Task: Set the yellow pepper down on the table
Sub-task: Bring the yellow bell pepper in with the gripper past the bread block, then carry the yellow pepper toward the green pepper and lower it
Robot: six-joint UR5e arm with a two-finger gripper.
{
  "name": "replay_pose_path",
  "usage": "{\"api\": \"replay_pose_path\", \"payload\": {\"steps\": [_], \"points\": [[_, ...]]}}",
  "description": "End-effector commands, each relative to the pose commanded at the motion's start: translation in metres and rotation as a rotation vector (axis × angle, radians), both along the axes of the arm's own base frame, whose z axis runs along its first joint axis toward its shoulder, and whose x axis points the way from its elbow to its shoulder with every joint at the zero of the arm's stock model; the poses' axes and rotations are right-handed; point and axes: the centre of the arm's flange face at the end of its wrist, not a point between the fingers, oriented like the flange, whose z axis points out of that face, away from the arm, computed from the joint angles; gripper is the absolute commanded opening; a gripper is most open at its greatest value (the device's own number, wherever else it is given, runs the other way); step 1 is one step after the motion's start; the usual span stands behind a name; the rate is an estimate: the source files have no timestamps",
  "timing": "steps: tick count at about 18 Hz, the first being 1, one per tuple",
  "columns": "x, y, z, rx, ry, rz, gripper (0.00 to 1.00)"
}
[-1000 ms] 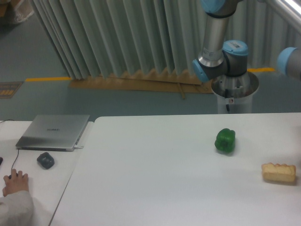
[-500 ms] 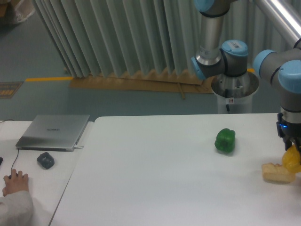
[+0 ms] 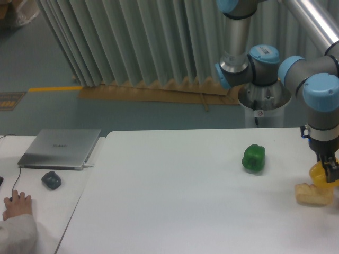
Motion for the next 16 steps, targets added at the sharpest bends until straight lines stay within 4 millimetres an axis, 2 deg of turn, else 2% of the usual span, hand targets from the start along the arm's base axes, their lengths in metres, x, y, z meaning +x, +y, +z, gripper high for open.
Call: {"api": "replay_pose_path", "payload": {"steps": [2, 7, 9, 10, 12, 15, 16], "points": [[0.014, 0.006, -0.001, 0.0, -0.001, -0.006, 0.34], [0.038, 0.004, 0.014, 0.008, 0.014, 0.004, 0.34], [0.055, 0.009, 0.014, 0.007, 0.013, -0.008, 0.34], [0.057, 0.011, 0.014, 0.009, 0.014, -0.002, 0.34], [0.073, 0.022, 0.011, 0.011, 0.014, -0.027, 0.34], [0.115, 0.051, 0.005, 0.014, 0.033, -0.003, 0.34], [0.121, 0.054, 0.005, 0.0, 0.053, 0.001, 0.34]]}}
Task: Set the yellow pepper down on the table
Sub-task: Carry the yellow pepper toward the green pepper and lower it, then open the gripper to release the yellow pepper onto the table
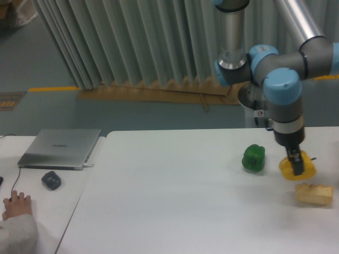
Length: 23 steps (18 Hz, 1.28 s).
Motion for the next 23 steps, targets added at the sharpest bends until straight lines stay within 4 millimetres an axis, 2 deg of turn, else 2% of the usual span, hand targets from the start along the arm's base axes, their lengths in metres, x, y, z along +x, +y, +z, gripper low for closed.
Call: {"api": "replay_pose_path", "payload": {"steps": [3, 5, 8, 9, 12, 13, 14, 15, 16, 19, 23], "points": [[0.01, 0.007, -0.004, -0.019, 0.022, 0.004, 0.34], [0.01, 0.01, -0.001, 0.013, 0.039, 0.097, 0.35], [0.002, 0.02, 0.003, 0.112, 0.118, 0.171, 0.35], [-0.002, 0.021, -0.002, 0.099, 0.141, 0.178, 0.38], [-0.009, 0.018, -0.004, 0.058, 0.201, 0.187, 0.38], [-0.01, 0.017, -0.004, 0.055, 0.203, 0.185, 0.42], [-0.011, 0.016, -0.004, 0.055, 0.203, 0.185, 0.51], [-0.011, 0.017, -0.005, 0.053, 0.202, 0.182, 0.68], [-0.012, 0.017, -0.005, 0.053, 0.206, 0.184, 0.72], [-0.013, 0.016, -0.007, 0.024, 0.24, 0.182, 0.8], [-0.011, 0.016, -0.009, 0.02, 0.24, 0.185, 0.8]]}}
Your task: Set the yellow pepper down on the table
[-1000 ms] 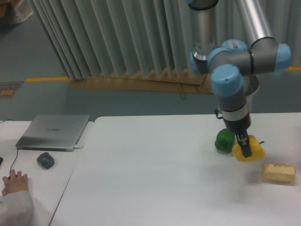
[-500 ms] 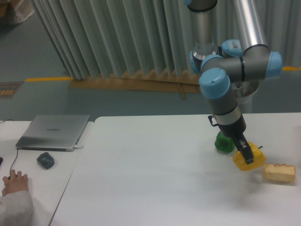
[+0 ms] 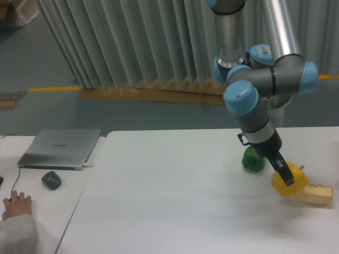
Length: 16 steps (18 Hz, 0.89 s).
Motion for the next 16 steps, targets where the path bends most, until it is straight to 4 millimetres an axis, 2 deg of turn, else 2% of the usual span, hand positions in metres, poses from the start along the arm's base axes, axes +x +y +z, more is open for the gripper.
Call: {"api": "replay_pose_path", "payload": {"steps": [5, 6, 13, 14, 16], "points": [[0.001, 0.0, -0.003, -0.005, -0.004, -0.002, 0.92], [0.001, 0.0, -0.002, -0.002, -0.002, -0.002, 0.99], [-0.002, -0.002, 0.003, 0.011, -0.007, 0.003, 1.0], [-0.005, -0.004, 0.005, 0.016, -0.009, 0.009, 1.0], [-0.024, -0.012, 0.009, 0.06, -0.049, 0.036, 1.0]]}}
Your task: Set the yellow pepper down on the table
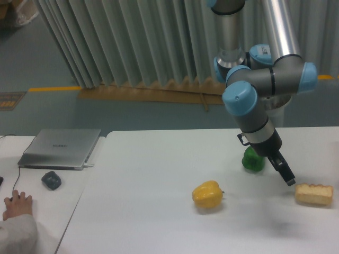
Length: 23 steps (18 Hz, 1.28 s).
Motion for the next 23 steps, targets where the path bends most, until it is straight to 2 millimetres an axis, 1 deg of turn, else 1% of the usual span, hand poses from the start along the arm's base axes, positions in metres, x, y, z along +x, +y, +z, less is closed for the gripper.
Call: {"api": "replay_pose_path", "payload": {"steps": [1, 2, 3, 4, 6, 11, 12, 14, 16, 17, 18, 21, 23], "points": [[-0.013, -0.008, 0.0, 0.028, -0.03, 0.022, 1.0], [-0.024, -0.015, 0.004, 0.053, -0.045, 0.04, 1.0], [-0.037, -0.026, 0.015, 0.068, -0.048, 0.039, 1.0], [-0.046, -0.033, 0.015, 0.057, -0.052, 0.021, 1.0], [-0.06, -0.044, 0.015, 0.033, -0.061, -0.036, 1.0], [-0.089, -0.069, 0.014, 0.017, -0.082, -0.083, 1.0], [-0.099, -0.078, 0.014, 0.016, -0.093, -0.1, 1.0], [-0.113, -0.091, 0.015, 0.014, -0.104, -0.135, 1.0], [-0.13, -0.112, 0.017, 0.034, -0.144, -0.173, 1.0], [-0.134, -0.119, 0.023, 0.046, -0.144, -0.19, 1.0], [-0.138, -0.124, 0.023, 0.054, -0.152, -0.201, 1.0], [-0.139, -0.126, 0.023, 0.053, -0.161, -0.206, 1.0], [-0.144, -0.134, 0.022, 0.067, -0.178, -0.19, 1.0]]}}
